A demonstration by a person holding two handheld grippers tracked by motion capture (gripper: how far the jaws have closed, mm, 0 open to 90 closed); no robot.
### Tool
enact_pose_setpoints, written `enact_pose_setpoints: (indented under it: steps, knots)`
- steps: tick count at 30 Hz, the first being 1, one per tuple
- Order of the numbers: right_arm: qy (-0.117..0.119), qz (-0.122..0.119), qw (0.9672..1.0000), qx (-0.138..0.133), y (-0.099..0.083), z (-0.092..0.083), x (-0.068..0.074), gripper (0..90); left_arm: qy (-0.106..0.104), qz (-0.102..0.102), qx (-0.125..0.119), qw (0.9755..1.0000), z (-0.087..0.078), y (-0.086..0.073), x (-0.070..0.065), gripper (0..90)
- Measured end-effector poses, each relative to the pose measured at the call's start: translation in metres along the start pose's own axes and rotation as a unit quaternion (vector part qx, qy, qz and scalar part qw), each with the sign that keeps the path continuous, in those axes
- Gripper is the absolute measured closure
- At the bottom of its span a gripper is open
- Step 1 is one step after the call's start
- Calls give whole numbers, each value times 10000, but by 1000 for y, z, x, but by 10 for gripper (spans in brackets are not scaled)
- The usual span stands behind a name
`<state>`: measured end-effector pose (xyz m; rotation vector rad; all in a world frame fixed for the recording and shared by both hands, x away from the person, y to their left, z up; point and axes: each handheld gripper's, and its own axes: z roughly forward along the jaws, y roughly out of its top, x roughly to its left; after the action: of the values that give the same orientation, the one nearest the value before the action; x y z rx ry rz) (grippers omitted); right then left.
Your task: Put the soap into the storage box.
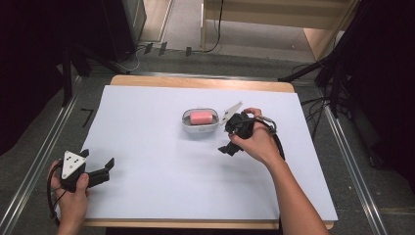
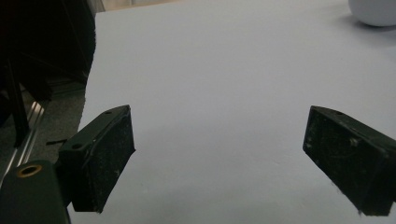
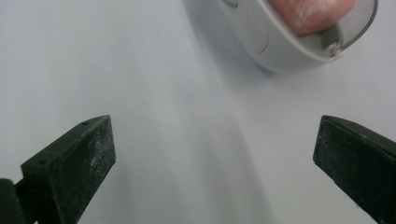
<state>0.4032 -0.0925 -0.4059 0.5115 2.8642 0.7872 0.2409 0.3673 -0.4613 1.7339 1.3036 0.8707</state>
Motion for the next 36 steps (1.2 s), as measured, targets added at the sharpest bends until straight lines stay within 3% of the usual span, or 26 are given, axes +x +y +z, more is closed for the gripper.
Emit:
enact_pose_setpoints:
  steps: [9, 17, 22, 26, 36]
  knots:
    - [-109, 477, 9985, -235, -45, 0, 18, 0, 17, -24, -21, 10000, 0, 0, 0, 94]
    - [-248, 769, 9956, -477, -80, -9, 23, 0, 30, 11, -13, 10000, 0, 0, 0, 94]
    - [-404, 965, 9927, -599, -100, -16, 28, 0, 25, 21, 6, 10000, 0, 0, 0, 94]
    - [-637, 1151, 9884, -764, -121, -23, 33, 0, 26, 24, 5, 10000, 0, 0, -1, 94]
    - [-782, 1483, 9795, -1113, -158, -32, 42, 0, 54, 22, 12, 10000, 0, 0, -1, 94]
